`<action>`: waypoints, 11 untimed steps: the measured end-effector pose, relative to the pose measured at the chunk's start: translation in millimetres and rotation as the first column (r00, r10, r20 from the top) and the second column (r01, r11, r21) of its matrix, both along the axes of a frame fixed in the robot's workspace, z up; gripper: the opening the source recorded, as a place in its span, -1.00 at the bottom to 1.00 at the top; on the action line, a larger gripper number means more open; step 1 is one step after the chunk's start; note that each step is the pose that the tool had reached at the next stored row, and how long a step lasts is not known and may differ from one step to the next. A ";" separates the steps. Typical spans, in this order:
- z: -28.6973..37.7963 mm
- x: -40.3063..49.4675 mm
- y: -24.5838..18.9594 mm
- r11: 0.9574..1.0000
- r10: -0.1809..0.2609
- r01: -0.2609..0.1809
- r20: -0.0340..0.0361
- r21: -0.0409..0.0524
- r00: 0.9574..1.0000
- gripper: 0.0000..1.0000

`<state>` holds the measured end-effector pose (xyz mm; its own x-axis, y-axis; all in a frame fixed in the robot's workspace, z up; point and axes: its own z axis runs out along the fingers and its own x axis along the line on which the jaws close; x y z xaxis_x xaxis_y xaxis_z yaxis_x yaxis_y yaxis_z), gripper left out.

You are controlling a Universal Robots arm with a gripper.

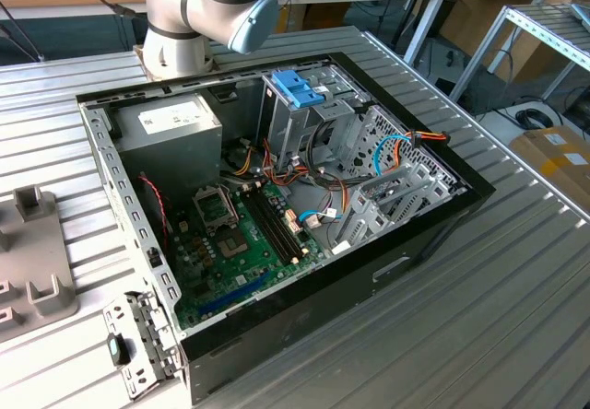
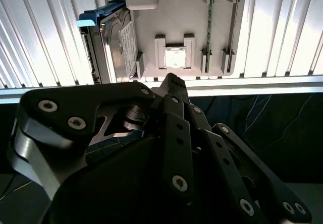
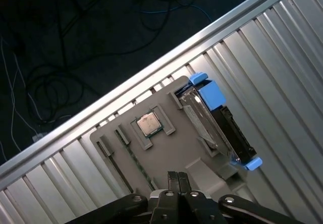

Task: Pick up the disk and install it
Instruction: 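Pick up the disk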

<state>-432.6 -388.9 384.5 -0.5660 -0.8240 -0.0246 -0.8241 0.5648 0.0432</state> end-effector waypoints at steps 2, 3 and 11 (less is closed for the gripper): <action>0.0 0.0 0.0 1.000 0.008 -0.008 0.000 0.000 1.000 -0.80; 0.0 0.0 0.0 1.000 0.012 -0.012 0.000 0.000 1.000 -0.80; 0.0 0.0 0.0 0.998 0.057 -0.057 0.000 0.000 0.998 -0.80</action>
<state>-432.6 -388.9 384.6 -0.5182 -0.8549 -0.0245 -0.8549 0.5170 0.0433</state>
